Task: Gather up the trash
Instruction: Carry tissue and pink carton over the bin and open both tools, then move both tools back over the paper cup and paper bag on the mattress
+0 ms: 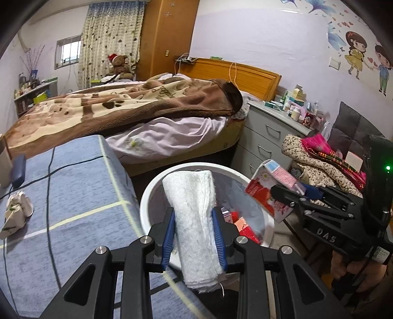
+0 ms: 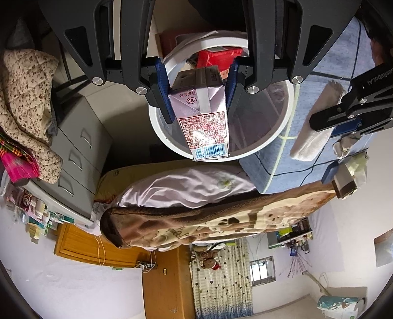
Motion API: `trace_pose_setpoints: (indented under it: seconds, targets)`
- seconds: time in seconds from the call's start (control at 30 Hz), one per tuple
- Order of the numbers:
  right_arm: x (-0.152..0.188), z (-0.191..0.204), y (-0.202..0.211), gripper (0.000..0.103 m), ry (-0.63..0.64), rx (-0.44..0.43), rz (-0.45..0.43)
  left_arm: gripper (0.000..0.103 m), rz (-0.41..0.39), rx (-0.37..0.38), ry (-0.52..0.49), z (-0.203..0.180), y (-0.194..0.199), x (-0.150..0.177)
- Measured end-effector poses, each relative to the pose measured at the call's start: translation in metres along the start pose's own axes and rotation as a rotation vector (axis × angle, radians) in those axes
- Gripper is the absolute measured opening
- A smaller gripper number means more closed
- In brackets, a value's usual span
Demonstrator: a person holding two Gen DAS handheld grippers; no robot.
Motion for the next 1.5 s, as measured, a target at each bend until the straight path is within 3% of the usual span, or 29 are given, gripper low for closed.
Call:
trace_pose_setpoints:
  seconds: [0.37, 0.47, 0.5, 0.57, 0.6, 1.03, 1.5]
  targets:
    - [0.004, -0.008, -0.008, 0.04, 0.005, 0.014, 0.017, 0.034, 0.01, 0.013, -0.002, -0.004, -0.015, -0.003]
    - [0.004, -0.008, -0.012, 0.041, 0.005, 0.022, 0.022, 0.047, 0.004, 0.005, 0.004, -0.002, -0.017, -0.005]
    - [0.004, -0.009, -0.012, 0.043, 0.005, 0.024, 0.019, 0.048, 0.002, 0.004, 0.005, -0.002, -0.017, -0.005]
    - [0.002, -0.009, -0.012, 0.064, 0.005, 0.026, 0.015, 0.048, -0.002, 0.002, 0.002, -0.001, -0.017, -0.007]
    - [0.002, -0.008, -0.011, 0.065, 0.004, 0.023, 0.014, 0.048, -0.003, 0.002, 0.003, -0.001, -0.017, -0.007]
    - [-0.001, -0.003, -0.003, 0.065, -0.028, 0.003, -0.012, 0.049, -0.019, -0.041, 0.024, 0.019, 0.002, -0.003]
    - [-0.008, 0.04, 0.004, 0.065, 0.0, -0.078, -0.05, 0.049, -0.061, -0.127, 0.072, 0.065, 0.047, 0.008]
Point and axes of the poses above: each gripper's, at about its wrist camera, not at the fingertips, and y roughly against the way its jaws point, z to its left, x to its underside, the point moved 9 cm from there along -y, roughly the way its jaws point, and after that the axes turned 8 degrees about -y, right-handed, at the moved point
